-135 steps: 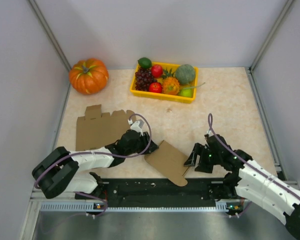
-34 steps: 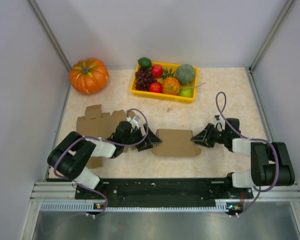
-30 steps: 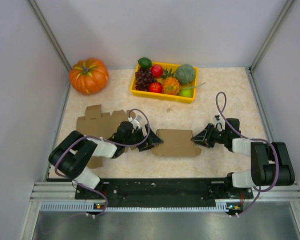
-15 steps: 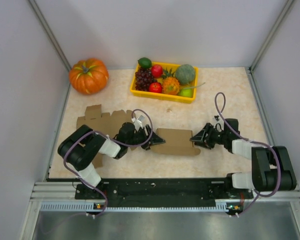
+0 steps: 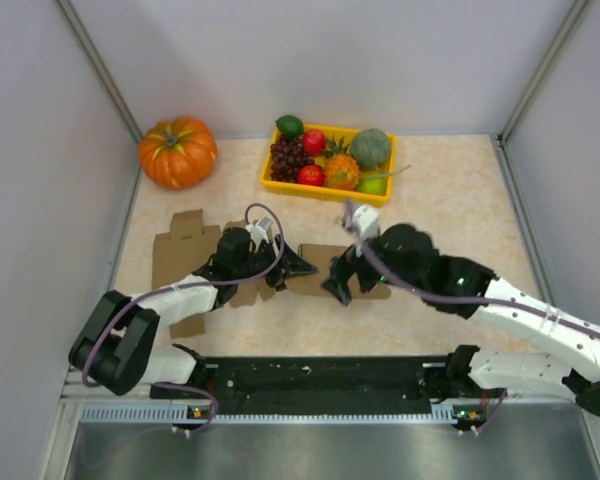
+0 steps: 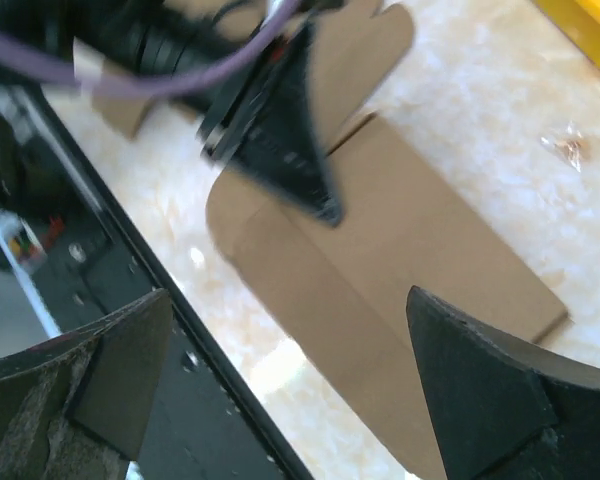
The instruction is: Fold the paper box
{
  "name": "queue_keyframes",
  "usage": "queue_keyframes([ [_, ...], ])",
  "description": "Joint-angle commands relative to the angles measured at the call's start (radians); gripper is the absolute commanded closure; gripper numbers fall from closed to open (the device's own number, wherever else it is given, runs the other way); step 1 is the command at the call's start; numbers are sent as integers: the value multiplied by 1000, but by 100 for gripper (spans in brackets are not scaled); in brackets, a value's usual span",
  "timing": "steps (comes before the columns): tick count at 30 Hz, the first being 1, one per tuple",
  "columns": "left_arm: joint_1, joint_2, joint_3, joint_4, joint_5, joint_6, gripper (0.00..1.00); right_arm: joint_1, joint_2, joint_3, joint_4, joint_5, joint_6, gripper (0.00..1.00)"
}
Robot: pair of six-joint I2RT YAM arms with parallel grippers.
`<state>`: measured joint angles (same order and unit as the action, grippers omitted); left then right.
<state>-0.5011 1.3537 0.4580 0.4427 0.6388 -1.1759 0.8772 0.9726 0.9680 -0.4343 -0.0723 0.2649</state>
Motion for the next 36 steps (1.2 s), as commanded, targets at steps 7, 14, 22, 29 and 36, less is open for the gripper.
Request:
queue_keyframes([
  [7, 79, -156, 113, -410, 154, -16, 51, 483, 205, 49, -158, 646, -472, 1],
  [14, 96, -222, 85, -470, 183, -103, 51, 560, 271, 63, -141, 698, -495, 1],
  [22, 96, -237, 172, -604, 205, -80, 51, 591, 377, 69, -90, 822, -493, 2],
  [29, 96, -260, 143, -553, 216, -129, 50, 592, 443, 66, -86, 994, -521, 18],
  [36, 98, -272, 88, -472, 211, -179, 41, 586, 388, 17, -23, 974, -543, 53],
])
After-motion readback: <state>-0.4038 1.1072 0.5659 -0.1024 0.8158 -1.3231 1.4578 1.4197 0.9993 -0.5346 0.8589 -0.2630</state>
